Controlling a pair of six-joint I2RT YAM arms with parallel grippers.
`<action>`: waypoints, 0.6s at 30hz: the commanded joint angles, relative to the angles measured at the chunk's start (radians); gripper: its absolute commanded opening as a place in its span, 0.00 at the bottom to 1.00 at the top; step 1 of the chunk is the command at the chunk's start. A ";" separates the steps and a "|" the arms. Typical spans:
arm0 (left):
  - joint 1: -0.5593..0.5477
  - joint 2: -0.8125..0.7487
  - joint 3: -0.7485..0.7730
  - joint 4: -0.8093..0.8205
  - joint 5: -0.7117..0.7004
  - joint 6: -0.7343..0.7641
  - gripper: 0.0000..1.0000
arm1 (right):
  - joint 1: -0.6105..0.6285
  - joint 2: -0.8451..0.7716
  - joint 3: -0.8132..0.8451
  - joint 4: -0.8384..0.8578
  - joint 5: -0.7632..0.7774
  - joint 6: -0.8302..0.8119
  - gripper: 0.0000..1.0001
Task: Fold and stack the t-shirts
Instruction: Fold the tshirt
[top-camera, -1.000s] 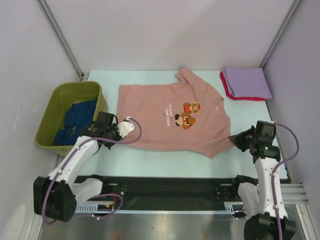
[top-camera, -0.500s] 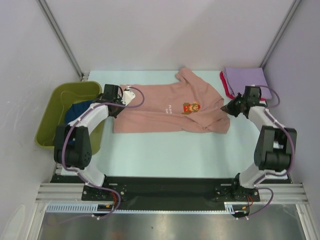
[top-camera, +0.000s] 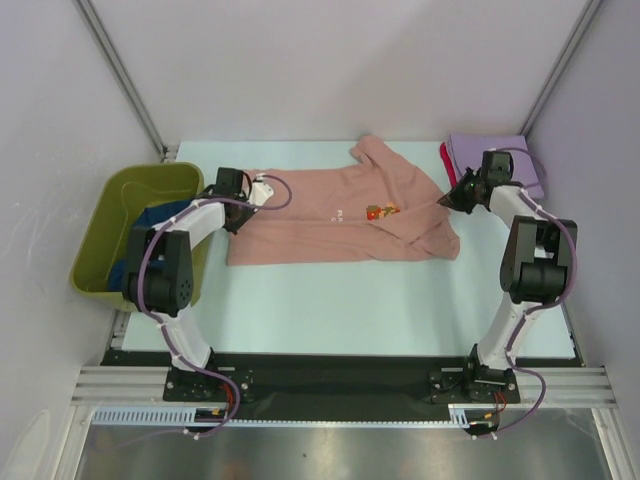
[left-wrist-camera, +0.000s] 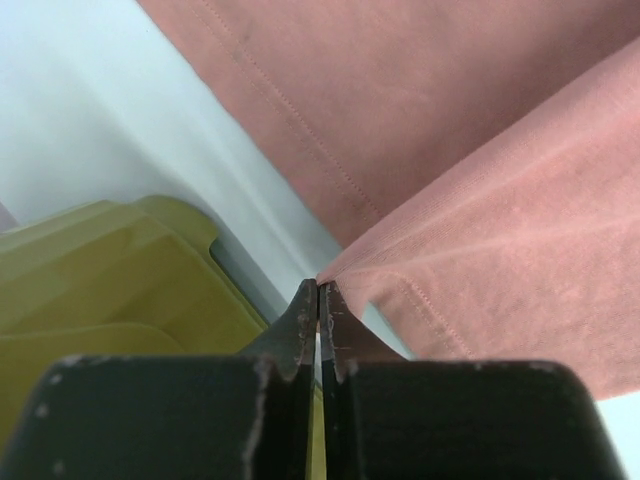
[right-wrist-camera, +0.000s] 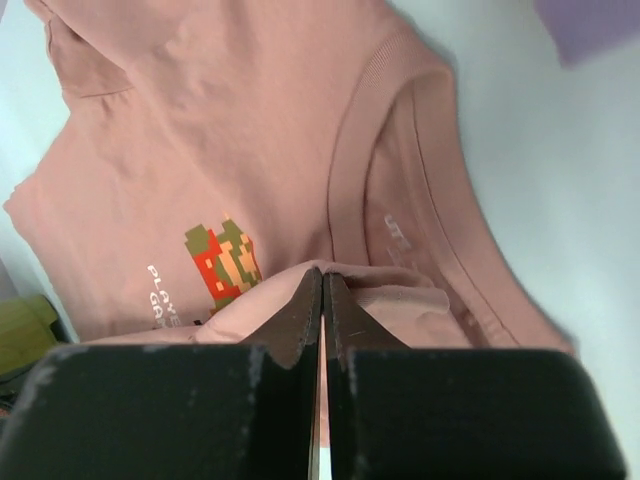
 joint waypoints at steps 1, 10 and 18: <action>0.011 0.022 0.061 0.029 -0.045 -0.022 0.04 | 0.006 0.047 0.078 -0.057 0.008 -0.075 0.00; -0.016 -0.123 0.049 0.007 -0.033 -0.073 0.50 | -0.006 0.015 0.249 -0.408 0.307 -0.184 0.61; -0.117 -0.269 -0.296 -0.022 0.043 0.174 0.47 | 0.019 -0.126 -0.070 -0.415 0.167 -0.177 0.48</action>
